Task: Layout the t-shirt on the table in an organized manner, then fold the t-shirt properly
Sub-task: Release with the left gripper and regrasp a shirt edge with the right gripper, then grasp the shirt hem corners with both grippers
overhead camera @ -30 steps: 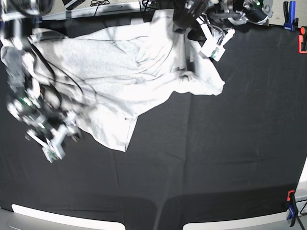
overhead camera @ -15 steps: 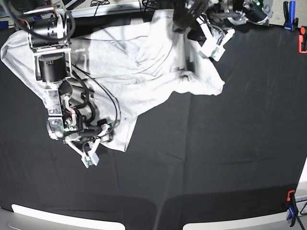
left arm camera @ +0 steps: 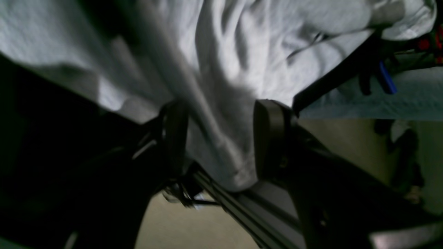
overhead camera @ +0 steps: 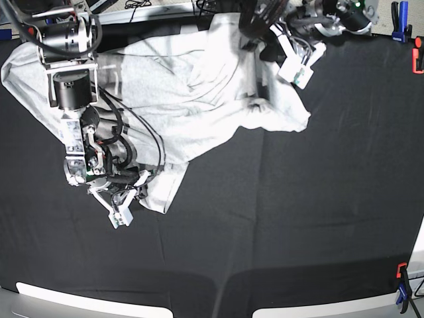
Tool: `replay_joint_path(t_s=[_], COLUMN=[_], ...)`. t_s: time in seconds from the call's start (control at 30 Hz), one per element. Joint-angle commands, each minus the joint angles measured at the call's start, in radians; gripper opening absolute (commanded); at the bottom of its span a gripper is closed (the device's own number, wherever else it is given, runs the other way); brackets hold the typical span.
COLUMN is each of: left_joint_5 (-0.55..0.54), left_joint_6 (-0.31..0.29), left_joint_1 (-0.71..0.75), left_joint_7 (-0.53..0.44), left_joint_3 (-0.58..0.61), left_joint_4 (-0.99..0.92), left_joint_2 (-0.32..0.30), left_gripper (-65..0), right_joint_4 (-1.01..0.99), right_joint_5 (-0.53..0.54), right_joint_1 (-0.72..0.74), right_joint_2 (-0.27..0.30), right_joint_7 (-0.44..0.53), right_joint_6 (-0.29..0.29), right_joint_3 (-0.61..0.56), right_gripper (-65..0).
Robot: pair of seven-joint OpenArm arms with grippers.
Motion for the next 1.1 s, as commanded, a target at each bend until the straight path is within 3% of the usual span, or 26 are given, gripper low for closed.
replay_joint_path(t_s=[0.0,0.1,0.17,0.23,0.3,0.47,0.73,0.93,1.07], left_joint_5=[0.013,0.163,0.273,0.340,0.369,0.375,0.387,0.373,0.275], left_joint_6=[-0.007,-0.002,0.054,0.108,0.125,0.125,0.125,0.124,0.124], left_joint_1=[0.000,-0.003,-0.017,-0.035,-0.051,-0.064,-0.088,-0.238,-0.388], left_joint_7=[-0.035,-0.135,-0.207,-0.218,-0.203,-0.209,-0.282,-0.211,-0.143], left_joint_3=[0.001,0.001,0.001,0.001,0.001,0.001,0.001,0.001,0.001], left_joint_4=[0.040,0.095,0.111,0.114,0.114,0.114,0.108,-0.021,-0.167], left_joint_2=[-0.001,-0.001,-0.001,-0.001,-0.001,-0.001,-0.001,-0.001,-0.001], left_gripper=[-36.6,-36.6,-36.6,-36.6,-36.6,-36.6,-36.6,-36.6,-36.6], right_joint_4=[0.006,0.006,0.013,0.033,0.060,0.086,0.086,0.086,0.086], right_joint_5=[-0.019,-0.019,-0.018,-0.010,-0.012,-0.010,0.122,0.170,0.192], right_joint_1=[0.015,0.015,0.015,0.015,0.014,0.008,-0.117,-0.238,-0.279], right_joint_2=[0.012,0.024,0.041,0.073,0.108,0.195,0.316,0.338,0.338], right_joint_7=[-0.032,-0.044,-0.048,-0.048,-0.063,-0.104,-0.142,-0.142,-0.142], right_joint_6=[0.007,0.007,0.007,0.008,0.009,0.018,0.145,0.184,0.184], right_joint_3=[0.001,0.001,0.002,0.017,0.057,0.214,0.457,0.569,0.632], right_gripper=[-65.0,-65.0,-65.0,-65.0,-65.0,-65.0,-65.0,-65.0,-65.0])
